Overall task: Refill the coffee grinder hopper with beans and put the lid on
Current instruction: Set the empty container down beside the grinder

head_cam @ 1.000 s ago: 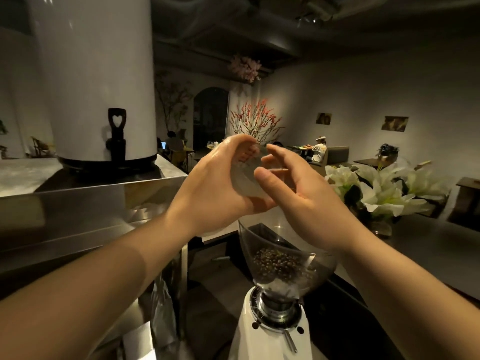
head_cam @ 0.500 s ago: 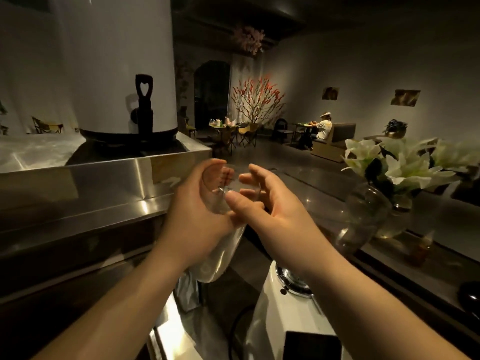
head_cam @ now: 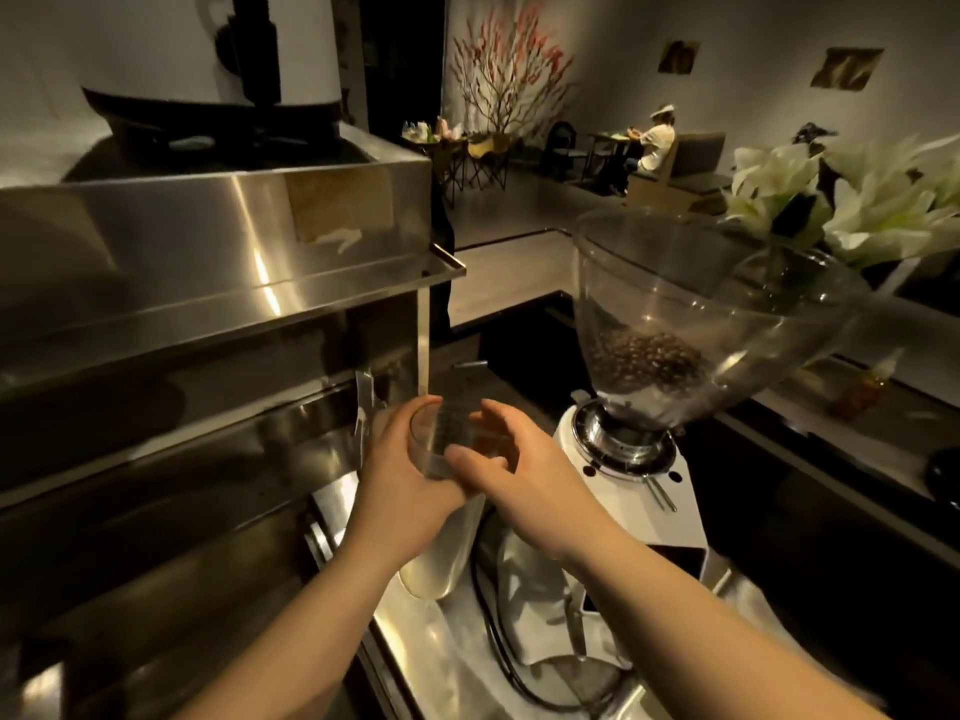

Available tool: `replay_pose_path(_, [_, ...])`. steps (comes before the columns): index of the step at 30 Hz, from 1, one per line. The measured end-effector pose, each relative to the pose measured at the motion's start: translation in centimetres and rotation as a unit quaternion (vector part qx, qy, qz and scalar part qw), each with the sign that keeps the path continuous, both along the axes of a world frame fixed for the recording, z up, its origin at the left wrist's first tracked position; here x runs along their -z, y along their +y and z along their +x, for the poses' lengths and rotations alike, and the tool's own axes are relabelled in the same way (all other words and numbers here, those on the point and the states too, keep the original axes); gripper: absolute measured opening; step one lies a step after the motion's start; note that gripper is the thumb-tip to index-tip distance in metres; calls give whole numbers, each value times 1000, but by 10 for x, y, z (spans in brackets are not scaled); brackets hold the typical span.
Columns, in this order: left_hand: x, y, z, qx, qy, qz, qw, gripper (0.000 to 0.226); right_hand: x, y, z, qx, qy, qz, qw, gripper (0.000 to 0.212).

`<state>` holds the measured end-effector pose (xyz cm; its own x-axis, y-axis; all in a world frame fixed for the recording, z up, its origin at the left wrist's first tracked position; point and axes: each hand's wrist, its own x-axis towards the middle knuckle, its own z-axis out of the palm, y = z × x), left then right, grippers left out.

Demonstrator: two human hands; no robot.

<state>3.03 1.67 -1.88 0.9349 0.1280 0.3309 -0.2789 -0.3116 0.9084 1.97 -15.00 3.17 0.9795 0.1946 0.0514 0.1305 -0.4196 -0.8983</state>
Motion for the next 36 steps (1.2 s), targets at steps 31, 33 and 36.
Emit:
replay_pose_path(31, [141, -14, -57, 49, 135, 76, 987, 92, 155, -13, -35, 85, 161, 30, 983, 48])
replay_pose_path(33, [143, -15, -57, 56, 139, 82, 985, 97, 158, -16, -36, 89, 160, 32, 983, 44])
replay_pose_path(36, [147, -16, -58, 59, 145, 85, 984, 104, 160, -18, -35, 89, 158, 32, 983, 41])
